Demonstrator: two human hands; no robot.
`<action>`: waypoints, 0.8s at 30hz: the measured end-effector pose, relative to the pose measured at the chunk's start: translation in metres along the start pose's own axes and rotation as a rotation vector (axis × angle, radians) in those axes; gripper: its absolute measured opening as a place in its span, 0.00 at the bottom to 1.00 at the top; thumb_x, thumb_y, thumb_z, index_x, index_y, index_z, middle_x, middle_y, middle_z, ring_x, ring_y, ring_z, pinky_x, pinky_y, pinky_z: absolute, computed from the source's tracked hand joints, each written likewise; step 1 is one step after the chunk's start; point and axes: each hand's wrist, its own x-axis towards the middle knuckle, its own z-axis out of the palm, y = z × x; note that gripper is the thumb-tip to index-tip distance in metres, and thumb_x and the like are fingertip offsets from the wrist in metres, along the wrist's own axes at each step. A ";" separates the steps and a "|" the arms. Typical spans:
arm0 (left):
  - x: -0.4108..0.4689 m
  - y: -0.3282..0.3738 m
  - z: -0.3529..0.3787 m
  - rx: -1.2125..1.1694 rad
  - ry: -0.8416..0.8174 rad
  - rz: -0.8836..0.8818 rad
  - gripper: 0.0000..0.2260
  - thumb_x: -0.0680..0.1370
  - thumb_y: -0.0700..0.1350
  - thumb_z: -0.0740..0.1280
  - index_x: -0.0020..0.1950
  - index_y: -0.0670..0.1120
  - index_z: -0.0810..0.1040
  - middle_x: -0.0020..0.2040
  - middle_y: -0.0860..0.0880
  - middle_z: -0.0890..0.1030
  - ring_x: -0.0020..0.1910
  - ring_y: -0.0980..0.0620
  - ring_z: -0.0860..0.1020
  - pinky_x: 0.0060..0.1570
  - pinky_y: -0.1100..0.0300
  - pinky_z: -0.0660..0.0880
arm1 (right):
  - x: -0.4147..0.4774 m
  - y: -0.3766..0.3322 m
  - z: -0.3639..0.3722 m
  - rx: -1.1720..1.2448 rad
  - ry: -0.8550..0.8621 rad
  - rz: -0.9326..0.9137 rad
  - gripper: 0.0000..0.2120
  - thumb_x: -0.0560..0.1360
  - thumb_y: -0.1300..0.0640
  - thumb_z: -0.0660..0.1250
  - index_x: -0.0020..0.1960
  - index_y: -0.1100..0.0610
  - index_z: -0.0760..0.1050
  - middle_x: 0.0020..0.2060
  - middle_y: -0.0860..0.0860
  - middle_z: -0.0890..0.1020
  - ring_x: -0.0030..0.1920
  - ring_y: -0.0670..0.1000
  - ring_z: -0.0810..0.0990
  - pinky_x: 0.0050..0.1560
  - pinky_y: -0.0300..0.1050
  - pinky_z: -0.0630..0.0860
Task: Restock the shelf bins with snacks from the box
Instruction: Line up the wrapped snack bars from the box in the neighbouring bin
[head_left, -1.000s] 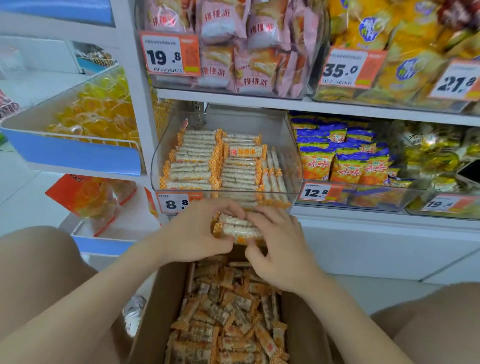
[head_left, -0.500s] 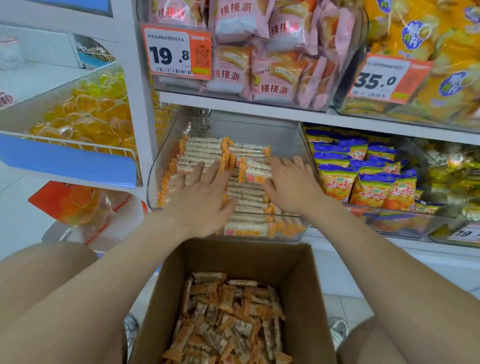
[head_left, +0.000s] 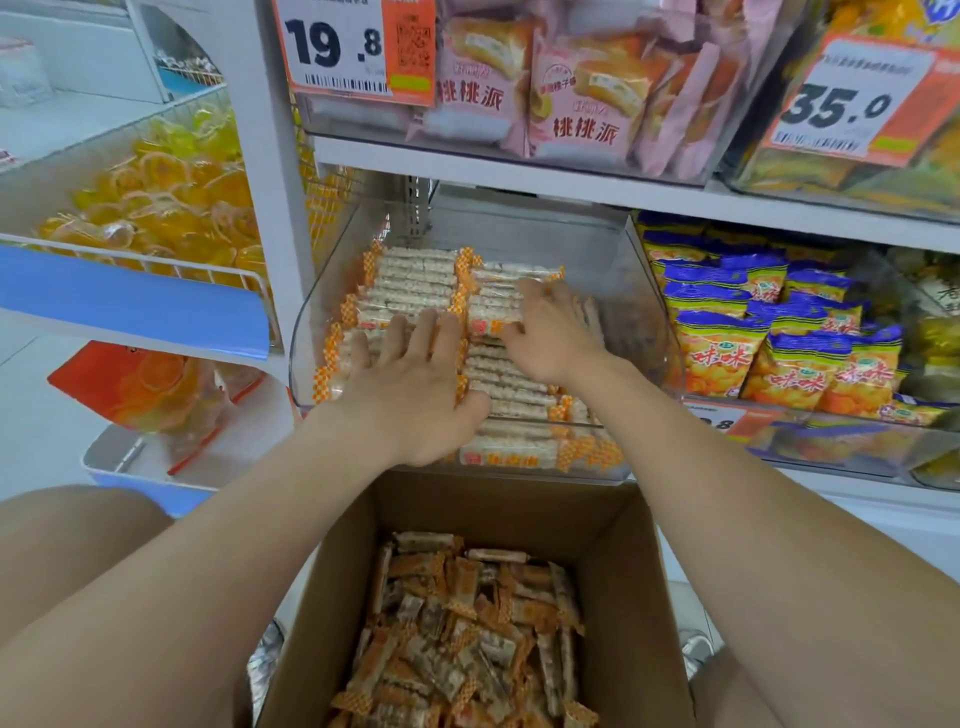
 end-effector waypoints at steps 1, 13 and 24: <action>0.000 0.000 0.000 0.006 -0.006 -0.010 0.38 0.83 0.65 0.47 0.84 0.50 0.32 0.84 0.48 0.33 0.84 0.41 0.36 0.79 0.33 0.39 | 0.001 -0.002 0.003 -0.006 -0.021 -0.023 0.32 0.85 0.52 0.58 0.85 0.53 0.49 0.82 0.63 0.46 0.82 0.69 0.50 0.80 0.61 0.55; -0.008 -0.006 0.003 -0.055 0.343 0.070 0.33 0.79 0.64 0.53 0.79 0.46 0.64 0.74 0.43 0.71 0.72 0.38 0.71 0.67 0.39 0.70 | -0.044 -0.012 -0.027 -0.282 0.217 -0.139 0.24 0.79 0.48 0.65 0.73 0.56 0.72 0.68 0.61 0.73 0.65 0.67 0.75 0.65 0.61 0.75; -0.082 0.012 0.045 -0.146 0.235 0.503 0.04 0.78 0.51 0.65 0.47 0.55 0.71 0.39 0.57 0.75 0.39 0.53 0.76 0.37 0.53 0.73 | -0.201 0.005 -0.010 -0.136 -0.221 -0.405 0.09 0.78 0.50 0.62 0.44 0.50 0.79 0.34 0.47 0.79 0.36 0.50 0.79 0.37 0.54 0.80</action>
